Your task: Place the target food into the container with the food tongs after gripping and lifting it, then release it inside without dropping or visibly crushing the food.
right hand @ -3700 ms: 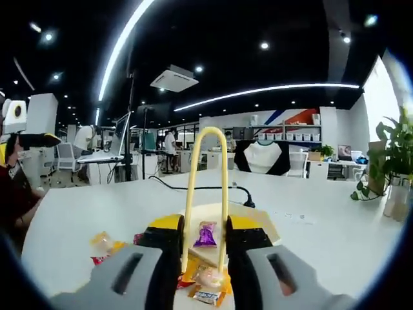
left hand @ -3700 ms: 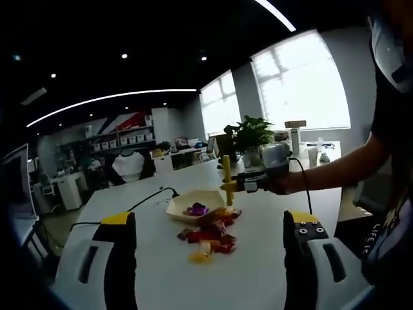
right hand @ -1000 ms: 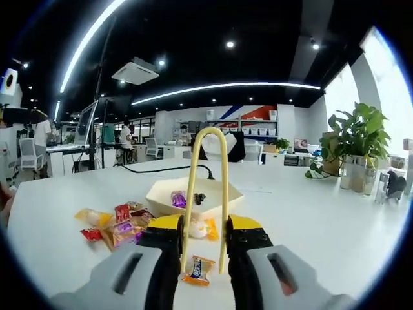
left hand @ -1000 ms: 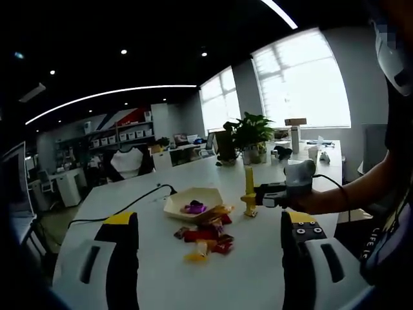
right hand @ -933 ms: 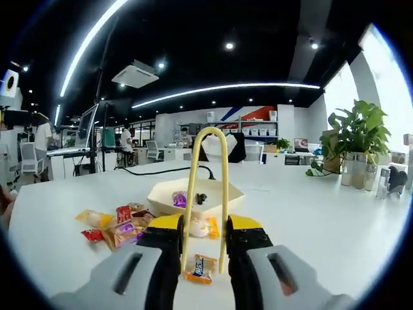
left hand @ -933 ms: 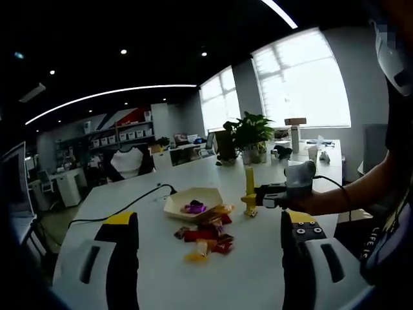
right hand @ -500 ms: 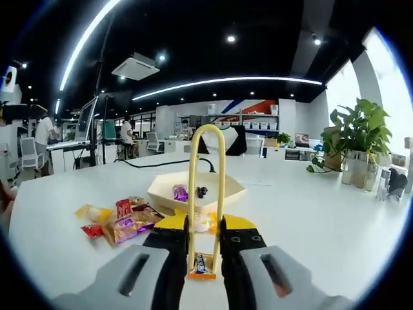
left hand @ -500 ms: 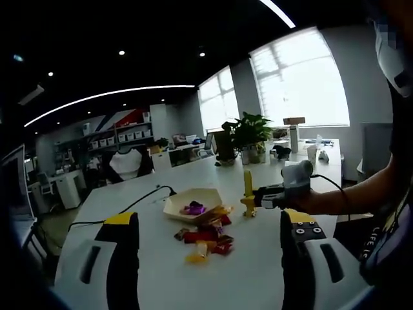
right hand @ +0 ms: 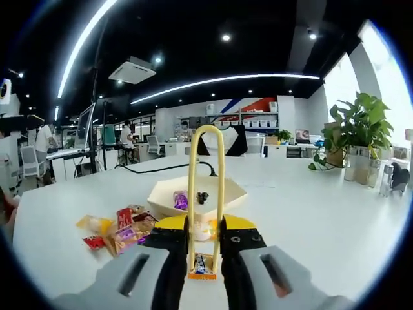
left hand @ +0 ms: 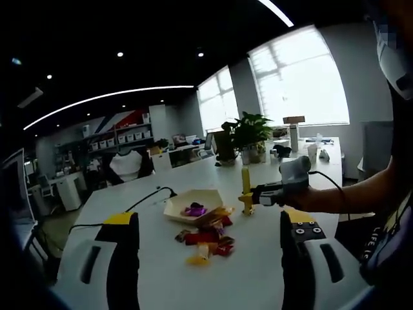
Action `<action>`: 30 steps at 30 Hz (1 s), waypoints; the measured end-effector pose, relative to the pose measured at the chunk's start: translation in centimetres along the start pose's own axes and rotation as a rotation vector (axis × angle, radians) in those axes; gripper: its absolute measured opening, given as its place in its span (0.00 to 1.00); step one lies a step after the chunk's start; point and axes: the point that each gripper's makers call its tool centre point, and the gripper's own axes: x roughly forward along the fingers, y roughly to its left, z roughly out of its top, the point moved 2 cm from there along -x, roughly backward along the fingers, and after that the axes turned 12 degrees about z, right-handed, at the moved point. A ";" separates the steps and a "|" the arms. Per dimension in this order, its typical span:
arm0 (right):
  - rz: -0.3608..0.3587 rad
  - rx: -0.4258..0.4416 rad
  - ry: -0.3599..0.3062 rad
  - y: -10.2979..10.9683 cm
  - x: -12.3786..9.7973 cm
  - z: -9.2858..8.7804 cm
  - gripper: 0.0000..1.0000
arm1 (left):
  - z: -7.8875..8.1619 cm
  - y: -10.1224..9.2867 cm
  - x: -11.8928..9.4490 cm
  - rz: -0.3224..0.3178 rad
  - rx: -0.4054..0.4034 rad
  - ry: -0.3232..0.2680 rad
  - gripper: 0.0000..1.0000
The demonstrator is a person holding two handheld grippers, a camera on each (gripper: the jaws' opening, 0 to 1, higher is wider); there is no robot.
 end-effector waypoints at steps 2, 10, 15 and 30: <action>0.000 0.000 -0.010 -0.1 0.1 0.7 0.13 | -0.2 -0.1 0.0 0.000 -0.001 0.007 0.96; 0.025 -0.019 -0.030 -0.7 1.3 3.1 0.13 | -0.3 0.0 -0.1 0.003 -0.013 0.002 0.95; 0.035 -0.013 -0.052 -1.6 2.6 4.5 0.14 | -0.2 0.1 -0.2 0.005 -0.020 -0.004 0.94; 0.034 0.025 -0.102 -5.5 7.1 7.3 0.14 | -0.2 0.9 -0.4 0.010 -0.035 -0.005 0.96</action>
